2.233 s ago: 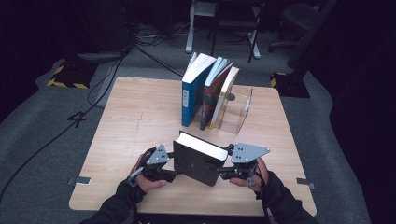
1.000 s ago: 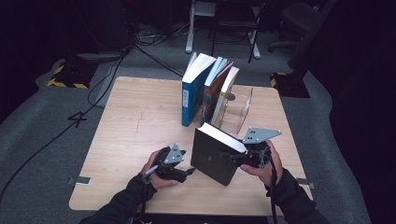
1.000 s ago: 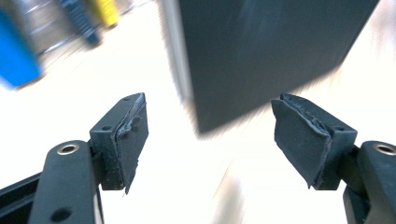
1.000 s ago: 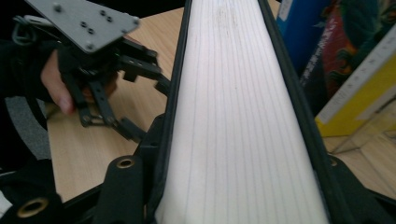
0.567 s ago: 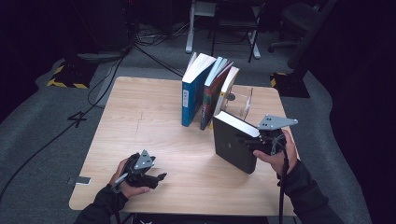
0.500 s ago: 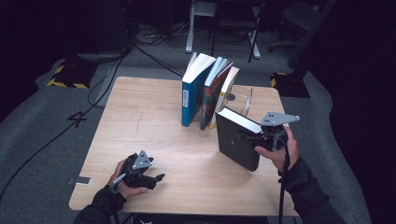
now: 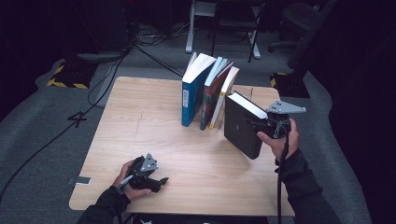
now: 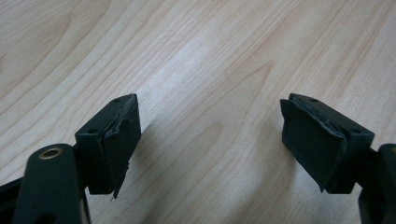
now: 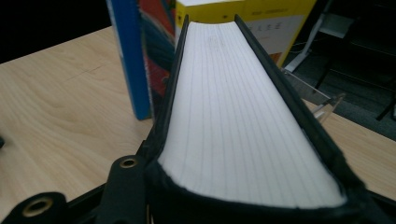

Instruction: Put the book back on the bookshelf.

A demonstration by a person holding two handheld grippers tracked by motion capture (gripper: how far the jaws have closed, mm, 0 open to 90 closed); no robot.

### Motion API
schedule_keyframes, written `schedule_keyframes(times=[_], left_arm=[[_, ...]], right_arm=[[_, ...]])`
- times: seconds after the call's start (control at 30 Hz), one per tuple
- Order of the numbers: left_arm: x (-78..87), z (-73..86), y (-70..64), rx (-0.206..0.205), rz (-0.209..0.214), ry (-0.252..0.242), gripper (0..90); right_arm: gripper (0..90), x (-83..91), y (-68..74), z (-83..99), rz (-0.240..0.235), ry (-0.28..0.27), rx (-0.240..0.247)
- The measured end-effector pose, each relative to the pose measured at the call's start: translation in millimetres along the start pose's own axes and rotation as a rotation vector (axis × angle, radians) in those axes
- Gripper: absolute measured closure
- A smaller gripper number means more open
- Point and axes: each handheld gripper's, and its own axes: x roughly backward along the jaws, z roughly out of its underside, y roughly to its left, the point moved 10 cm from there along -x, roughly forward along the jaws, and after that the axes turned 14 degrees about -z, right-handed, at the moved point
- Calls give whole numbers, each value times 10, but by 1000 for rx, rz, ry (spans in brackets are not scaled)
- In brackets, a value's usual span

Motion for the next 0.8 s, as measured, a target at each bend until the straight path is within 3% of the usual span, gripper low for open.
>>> schedule_keyframes(times=[0.1, 0.2, 0.3, 0.53, 0.8], left_arm=[[-14, 1, 3, 14, 15, -6, 197], [-23, -7, -3, 11, 16, -7, 190], [-27, -13, -8, 12, 18, -6, 190], [-27, -14, -9, 6, 16, -7, 191], [-30, -20, -17, 11, 13, -8, 190]], right_arm=[[534, -11, -89, -9, 29, -13, 0], [532, -27, -241, -16, 57, -48, -55], [532, -42, -294, -26, 66, -65, -72], [530, -91, -406, -84, 118, -52, -56], [531, -148, -603, -141, 162, -81, -80]])
